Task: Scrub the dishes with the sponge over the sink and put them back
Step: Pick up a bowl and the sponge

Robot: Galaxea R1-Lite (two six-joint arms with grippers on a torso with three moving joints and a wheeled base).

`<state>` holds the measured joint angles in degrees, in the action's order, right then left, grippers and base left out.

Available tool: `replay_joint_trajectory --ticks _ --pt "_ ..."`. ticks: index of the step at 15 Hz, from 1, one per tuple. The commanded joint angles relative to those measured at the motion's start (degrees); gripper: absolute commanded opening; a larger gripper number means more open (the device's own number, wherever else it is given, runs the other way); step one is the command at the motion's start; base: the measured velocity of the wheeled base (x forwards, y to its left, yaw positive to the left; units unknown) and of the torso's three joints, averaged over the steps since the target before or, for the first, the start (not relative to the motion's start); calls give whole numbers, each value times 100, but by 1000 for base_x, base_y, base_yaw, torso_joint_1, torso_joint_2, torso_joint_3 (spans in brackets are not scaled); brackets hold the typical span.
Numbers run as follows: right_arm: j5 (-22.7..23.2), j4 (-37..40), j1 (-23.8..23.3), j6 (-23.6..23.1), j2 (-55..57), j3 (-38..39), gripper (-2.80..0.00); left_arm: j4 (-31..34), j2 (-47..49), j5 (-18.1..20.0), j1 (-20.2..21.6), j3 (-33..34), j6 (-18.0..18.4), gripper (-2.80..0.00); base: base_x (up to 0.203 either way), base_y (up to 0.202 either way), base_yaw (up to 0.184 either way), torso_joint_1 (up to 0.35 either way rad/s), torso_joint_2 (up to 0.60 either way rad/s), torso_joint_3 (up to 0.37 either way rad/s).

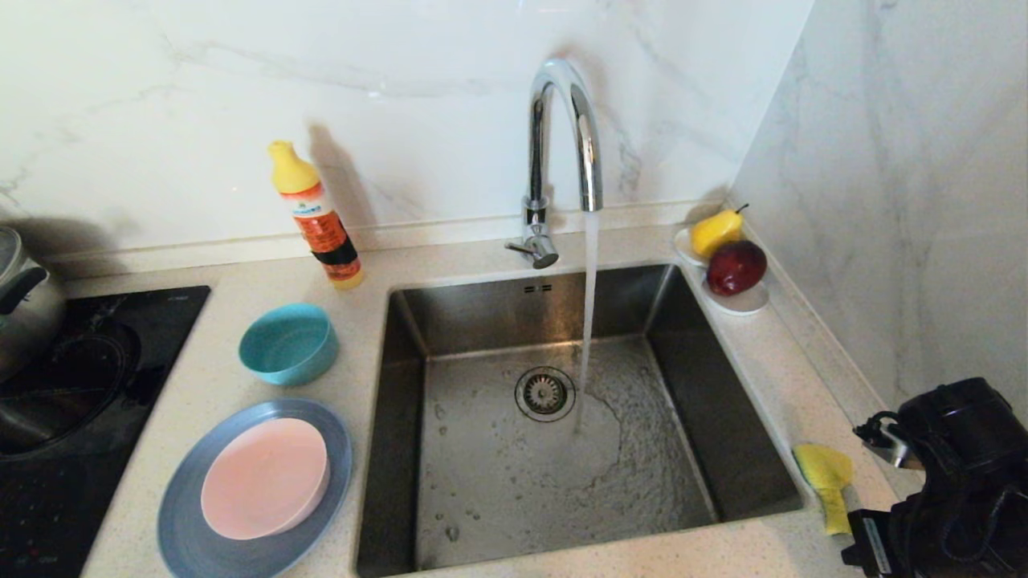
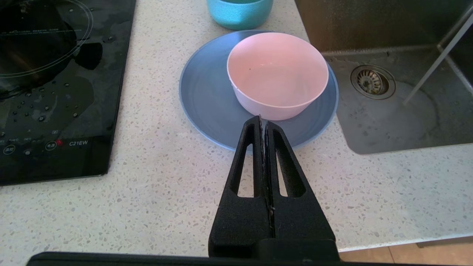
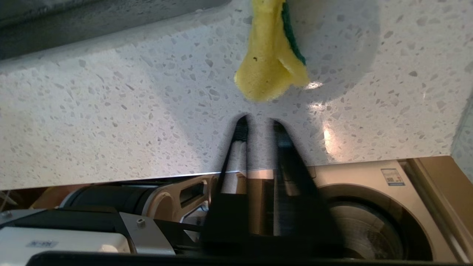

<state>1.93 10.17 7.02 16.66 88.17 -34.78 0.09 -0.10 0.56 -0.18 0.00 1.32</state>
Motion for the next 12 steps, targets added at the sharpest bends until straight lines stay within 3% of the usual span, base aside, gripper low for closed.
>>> replay_joint_trajectory --ticks 1,6,12 --pt "1 19 8 21 -24 -20 0 0 10 -3 1 0 0 -280 0 0 0 0 0 0" --pt "1 3 1 316 97 -212 0 0 10 -3 1 0 0 -280 0 0 0 0 0 0" --pt "-11 -5 -104 355 482 -618 0 0 10 -3 1 0 0 -280 0 0 0 0 0 0"
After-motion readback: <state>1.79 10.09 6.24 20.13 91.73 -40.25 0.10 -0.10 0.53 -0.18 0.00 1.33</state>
